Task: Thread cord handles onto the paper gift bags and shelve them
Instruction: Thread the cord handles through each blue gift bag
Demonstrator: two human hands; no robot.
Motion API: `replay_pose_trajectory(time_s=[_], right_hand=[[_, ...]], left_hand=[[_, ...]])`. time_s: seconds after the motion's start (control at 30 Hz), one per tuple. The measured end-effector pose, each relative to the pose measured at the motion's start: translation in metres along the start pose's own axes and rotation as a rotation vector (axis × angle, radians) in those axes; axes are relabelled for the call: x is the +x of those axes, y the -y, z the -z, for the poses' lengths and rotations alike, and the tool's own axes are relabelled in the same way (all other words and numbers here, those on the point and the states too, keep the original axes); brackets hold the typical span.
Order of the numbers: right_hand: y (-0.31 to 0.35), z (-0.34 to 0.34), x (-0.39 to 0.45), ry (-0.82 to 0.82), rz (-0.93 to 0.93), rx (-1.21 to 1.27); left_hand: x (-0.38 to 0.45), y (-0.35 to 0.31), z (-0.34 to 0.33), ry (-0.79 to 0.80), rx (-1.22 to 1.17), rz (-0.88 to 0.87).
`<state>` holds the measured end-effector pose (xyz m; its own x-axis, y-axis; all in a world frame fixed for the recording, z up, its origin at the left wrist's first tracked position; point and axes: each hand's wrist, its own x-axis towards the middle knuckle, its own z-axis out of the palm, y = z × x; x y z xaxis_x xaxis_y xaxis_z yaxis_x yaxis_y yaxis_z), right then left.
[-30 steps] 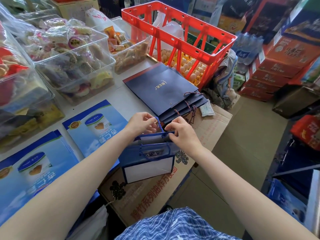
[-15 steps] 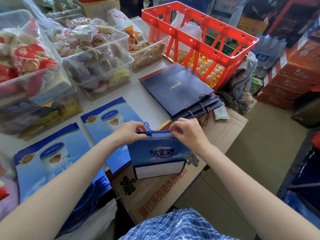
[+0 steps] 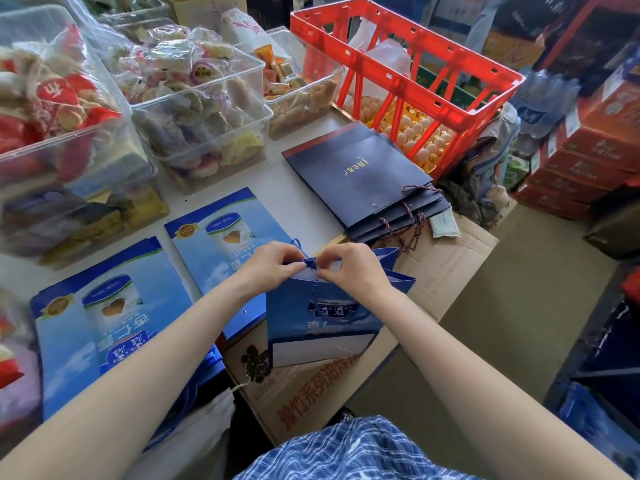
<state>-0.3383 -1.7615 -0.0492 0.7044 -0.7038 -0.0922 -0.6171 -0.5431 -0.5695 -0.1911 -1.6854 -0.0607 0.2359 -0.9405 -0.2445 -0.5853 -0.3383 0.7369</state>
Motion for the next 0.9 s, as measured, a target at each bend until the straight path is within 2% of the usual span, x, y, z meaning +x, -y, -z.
replay_pose_trajectory(time_s=[0.2,0.43,0.57,0.67,0.77,0.9], right_hand=[[0.001,-0.008,-0.004,-0.047,0.05,-0.137],[-0.002,-0.009,-0.014,-0.135,0.05,-0.056],[-0.005,0.013,-0.018,0.105,0.055,0.108],[-0.004,0.021,-0.02,0.281,0.068,0.137],[-0.002,0.023,-0.018,0.292,0.086,0.131],[-0.003,0.014,-0.019,0.19,0.102,0.093]], left_hand=[[-0.002,0.0,-0.005,0.091,-0.005,-0.032],[-0.004,-0.002,-0.009,-0.022,0.075,-0.059],[-0.003,-0.005,-0.004,-0.072,0.066,-0.109],[-0.002,-0.008,-0.006,-0.092,0.11,-0.197],[-0.002,-0.008,-0.011,-0.189,0.201,-0.295],[-0.005,0.002,-0.013,-0.401,0.356,-0.39]])
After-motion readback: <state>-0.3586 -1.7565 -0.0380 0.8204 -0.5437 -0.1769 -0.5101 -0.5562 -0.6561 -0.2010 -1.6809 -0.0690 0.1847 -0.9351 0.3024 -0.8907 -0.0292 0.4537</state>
